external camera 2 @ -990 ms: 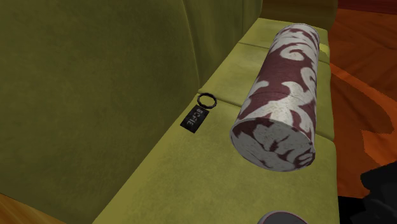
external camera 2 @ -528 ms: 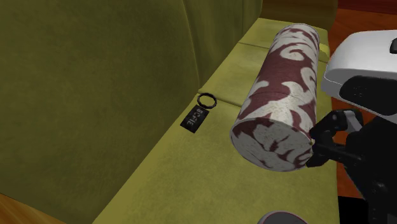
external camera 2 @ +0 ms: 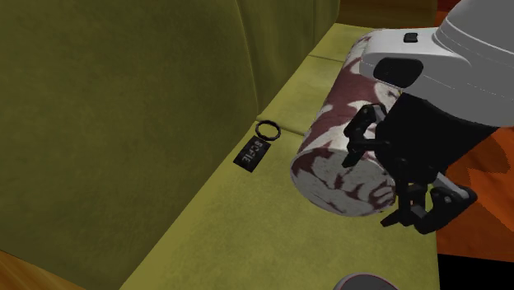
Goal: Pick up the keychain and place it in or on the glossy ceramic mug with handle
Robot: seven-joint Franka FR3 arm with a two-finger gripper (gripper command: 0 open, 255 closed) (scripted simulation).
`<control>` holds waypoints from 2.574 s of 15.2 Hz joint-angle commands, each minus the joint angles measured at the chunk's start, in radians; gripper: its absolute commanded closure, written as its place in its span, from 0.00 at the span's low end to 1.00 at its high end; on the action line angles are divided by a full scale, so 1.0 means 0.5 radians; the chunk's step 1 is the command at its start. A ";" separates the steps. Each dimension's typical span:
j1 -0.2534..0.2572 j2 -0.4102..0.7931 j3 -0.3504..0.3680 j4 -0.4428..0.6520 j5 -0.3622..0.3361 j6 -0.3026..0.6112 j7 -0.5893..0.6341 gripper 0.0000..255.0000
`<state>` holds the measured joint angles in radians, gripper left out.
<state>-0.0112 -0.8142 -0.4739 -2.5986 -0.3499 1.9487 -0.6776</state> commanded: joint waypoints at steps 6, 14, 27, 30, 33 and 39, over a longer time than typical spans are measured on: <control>-0.037 0.475 -0.374 0.146 0.003 0.383 -0.783 0.00; 0.525 1.163 -1.124 0.562 0.569 0.742 -1.805 0.00; 0.125 2.578 -0.985 1.400 2.285 0.378 -3.418 0.00; 0.105 2.637 -0.946 1.397 2.351 0.413 -3.452 0.00; 0.072 2.653 -0.897 1.394 2.364 0.443 -3.459 0.00; 0.046 2.636 -0.864 1.392 2.341 0.457 -3.447 0.00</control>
<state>0.0012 0.4001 -0.9187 -1.8790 0.8137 2.0581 -2.4075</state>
